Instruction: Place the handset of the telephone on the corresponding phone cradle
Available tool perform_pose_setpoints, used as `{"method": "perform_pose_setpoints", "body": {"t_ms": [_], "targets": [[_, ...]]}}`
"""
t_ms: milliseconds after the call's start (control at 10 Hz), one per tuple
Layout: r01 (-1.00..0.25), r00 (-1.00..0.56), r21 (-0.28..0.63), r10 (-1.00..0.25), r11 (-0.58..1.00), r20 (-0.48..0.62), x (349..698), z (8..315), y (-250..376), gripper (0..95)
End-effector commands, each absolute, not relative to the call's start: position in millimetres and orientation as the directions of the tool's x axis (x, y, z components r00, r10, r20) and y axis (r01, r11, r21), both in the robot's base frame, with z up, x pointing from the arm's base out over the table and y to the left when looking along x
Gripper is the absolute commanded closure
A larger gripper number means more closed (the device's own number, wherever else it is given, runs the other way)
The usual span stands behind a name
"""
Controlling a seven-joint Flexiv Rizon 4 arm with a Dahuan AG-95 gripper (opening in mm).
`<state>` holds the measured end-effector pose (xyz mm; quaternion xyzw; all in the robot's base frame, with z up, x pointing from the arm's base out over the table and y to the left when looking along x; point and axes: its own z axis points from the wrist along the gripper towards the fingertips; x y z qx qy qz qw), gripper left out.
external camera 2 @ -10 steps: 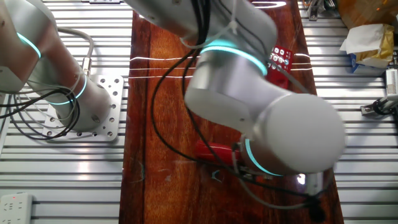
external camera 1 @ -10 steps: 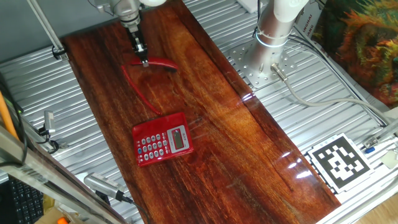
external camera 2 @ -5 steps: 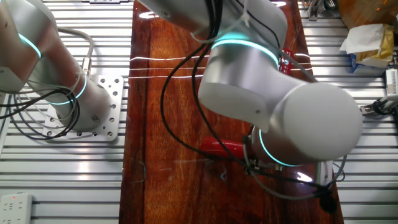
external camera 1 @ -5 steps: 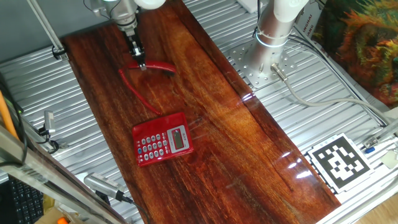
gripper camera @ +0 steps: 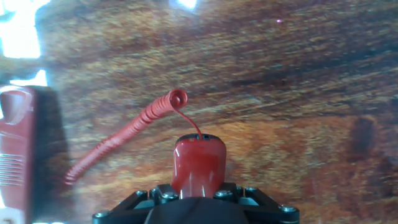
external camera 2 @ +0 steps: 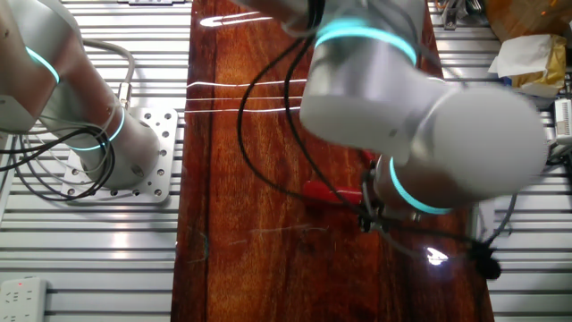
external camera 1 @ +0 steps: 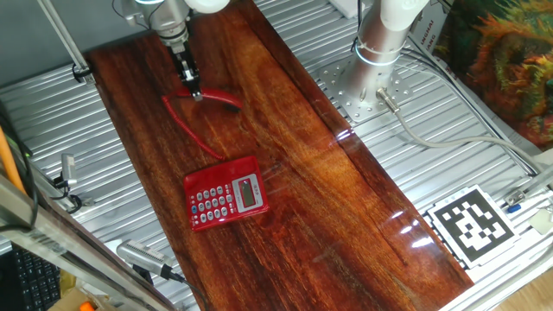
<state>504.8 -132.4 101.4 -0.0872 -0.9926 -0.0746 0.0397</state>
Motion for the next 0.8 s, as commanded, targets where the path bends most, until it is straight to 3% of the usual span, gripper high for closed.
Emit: {"method": "perform_pose_setpoints", "body": {"t_ms": [100, 800], "targets": [[0.189, -0.979, 0.141, 0.176, 0.972, 0.101, 509.8, 111.0, -116.8, 95.0], [0.189, -0.978, 0.137, 0.175, 0.972, 0.113, 511.9, 123.5, -106.8, 95.0]]}}
